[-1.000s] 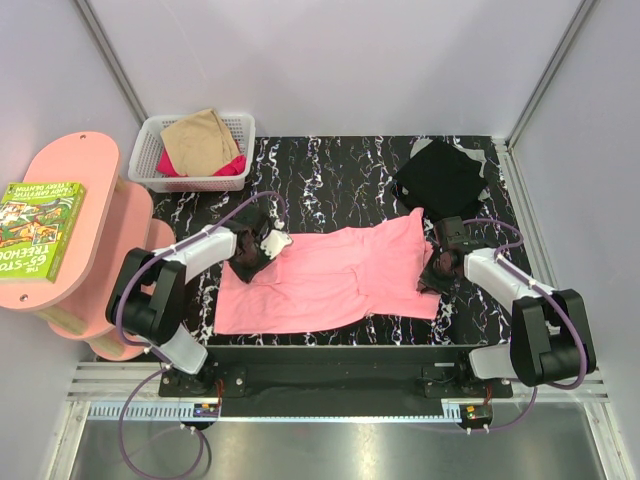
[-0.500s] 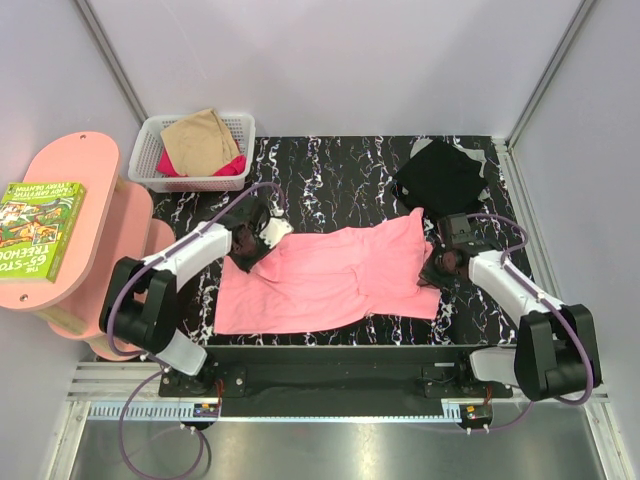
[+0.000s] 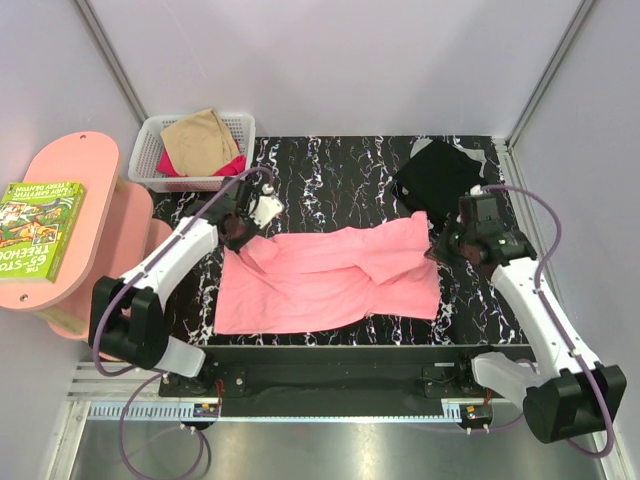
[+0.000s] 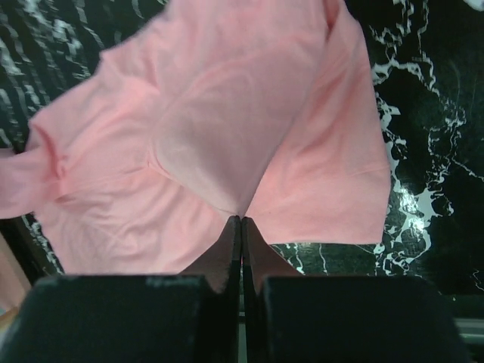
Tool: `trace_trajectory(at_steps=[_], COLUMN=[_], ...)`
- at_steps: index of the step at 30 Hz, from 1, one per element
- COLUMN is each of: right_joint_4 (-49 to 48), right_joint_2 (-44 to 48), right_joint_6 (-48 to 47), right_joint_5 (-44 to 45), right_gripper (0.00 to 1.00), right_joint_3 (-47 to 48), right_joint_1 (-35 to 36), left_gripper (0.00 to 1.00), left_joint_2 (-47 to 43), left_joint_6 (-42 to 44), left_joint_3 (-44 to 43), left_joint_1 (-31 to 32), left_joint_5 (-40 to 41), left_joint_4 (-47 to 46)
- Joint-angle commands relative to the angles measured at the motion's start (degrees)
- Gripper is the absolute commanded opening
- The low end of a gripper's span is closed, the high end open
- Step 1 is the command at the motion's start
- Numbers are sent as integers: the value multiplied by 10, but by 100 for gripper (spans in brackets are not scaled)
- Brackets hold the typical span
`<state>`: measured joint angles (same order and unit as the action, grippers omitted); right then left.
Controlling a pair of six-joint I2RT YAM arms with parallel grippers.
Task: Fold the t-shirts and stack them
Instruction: Flatten the tshirt out
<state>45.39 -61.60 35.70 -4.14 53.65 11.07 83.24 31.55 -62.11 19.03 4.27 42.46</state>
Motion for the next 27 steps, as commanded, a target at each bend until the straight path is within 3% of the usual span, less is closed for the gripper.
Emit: trace_trajectory(at_steps=[1, 15, 27], right_joint_4=[55, 196, 335], right_joint_2=[35, 53, -35], right_joint_6=[-37, -93, -148], right_joint_5=[-1, -5, -31], right_gripper=[0, 0, 0], right_joint_3=[110, 469, 915], right_joint_1=[-1, -1, -2], left_gripper=[0, 0, 0], left_joint_2=[-50, -205, -304], left_joint_6=[31, 91, 69], left_joint_3=[-58, -255, -411], left_joint_1=[-21, -74, -73], left_joint_5=[51, 113, 96], left_joint_4=[-3, 36, 87])
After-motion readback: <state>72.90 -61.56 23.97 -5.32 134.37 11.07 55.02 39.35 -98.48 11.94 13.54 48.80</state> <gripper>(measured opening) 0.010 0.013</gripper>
